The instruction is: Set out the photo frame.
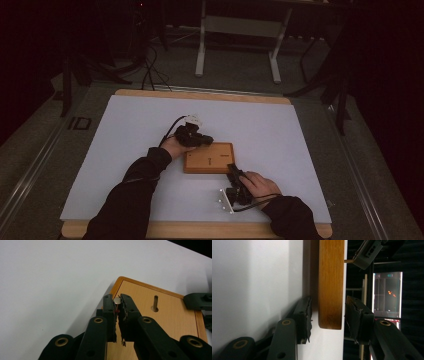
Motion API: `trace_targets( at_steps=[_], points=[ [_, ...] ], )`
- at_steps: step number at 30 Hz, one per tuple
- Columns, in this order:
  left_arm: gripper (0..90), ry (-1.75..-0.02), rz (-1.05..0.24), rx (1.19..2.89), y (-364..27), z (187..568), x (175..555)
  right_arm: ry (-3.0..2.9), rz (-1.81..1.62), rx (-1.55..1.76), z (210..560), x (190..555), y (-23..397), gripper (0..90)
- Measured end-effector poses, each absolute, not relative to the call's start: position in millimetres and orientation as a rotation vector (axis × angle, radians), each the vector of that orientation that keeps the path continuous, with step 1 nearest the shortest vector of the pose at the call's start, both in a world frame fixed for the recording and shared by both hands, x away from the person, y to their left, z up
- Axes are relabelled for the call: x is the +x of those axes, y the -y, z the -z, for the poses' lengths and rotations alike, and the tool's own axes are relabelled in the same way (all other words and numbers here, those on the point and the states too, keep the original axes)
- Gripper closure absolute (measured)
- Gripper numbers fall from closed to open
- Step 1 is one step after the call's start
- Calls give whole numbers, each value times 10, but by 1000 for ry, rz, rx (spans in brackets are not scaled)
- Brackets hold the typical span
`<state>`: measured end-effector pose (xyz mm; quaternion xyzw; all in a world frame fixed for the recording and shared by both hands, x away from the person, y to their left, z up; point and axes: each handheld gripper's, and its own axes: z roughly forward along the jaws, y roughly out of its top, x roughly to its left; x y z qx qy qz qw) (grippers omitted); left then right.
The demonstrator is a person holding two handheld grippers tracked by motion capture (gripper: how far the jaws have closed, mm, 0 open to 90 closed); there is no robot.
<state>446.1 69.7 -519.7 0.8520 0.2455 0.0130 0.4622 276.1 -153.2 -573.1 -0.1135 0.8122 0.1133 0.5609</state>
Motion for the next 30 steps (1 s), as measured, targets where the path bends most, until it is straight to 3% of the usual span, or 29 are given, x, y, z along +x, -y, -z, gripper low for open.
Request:
trace_targets(
  at_steps=[8, 16, 20, 26, 30],
  points=[
    [841, -600, -36, 2105, -688, 5189, 4459, -1894, -252, -260, 5756, 2770, 1506, 661],
    [831, -611, -51, 2112, -674, 5178, 4439, -1917, -247, -276, 5715, 2780, 1507, 670],
    [687, -600, -100, 2146, -669, 5136, 4372, -1937, -264, -276, 5673, 2784, 1510, 670],
    [565, -608, -168, 2087, -835, 4998, 4270, -1966, -297, -270, 5587, 2790, 1501, 675],
    [294, -629, -201, 2027, -948, 4904, 4182, -1978, -295, -293, 5536, 2803, 1501, 679]
  ],
)
